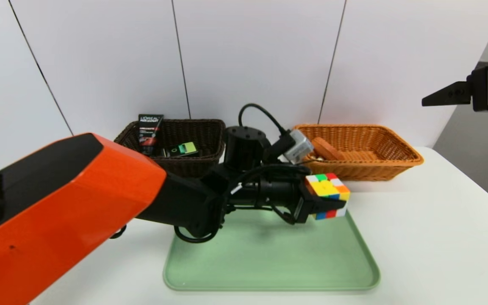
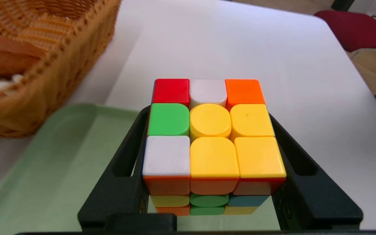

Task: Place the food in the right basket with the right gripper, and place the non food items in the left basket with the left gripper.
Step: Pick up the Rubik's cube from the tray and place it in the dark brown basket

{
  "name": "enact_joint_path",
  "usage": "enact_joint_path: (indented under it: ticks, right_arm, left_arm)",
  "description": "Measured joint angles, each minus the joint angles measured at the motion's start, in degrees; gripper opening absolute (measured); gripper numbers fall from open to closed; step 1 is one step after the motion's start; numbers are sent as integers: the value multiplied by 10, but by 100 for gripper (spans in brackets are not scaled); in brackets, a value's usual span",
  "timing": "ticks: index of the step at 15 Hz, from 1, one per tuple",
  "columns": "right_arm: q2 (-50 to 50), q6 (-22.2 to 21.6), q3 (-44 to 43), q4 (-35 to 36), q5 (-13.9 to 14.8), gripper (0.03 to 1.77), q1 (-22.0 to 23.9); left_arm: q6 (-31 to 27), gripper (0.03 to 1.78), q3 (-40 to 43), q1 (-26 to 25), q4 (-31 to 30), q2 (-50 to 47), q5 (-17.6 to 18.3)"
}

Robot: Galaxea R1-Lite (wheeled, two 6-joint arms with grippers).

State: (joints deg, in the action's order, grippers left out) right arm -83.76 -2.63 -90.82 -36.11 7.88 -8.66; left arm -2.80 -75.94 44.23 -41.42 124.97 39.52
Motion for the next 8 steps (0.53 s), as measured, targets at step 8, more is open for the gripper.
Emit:
enact_joint_path:
  ticks: [8]
  right_arm:
    - [-6, -1, 15, 2, -11, 170, -4]
  left_arm:
    - [39, 99, -212, -102, 295, -101, -168]
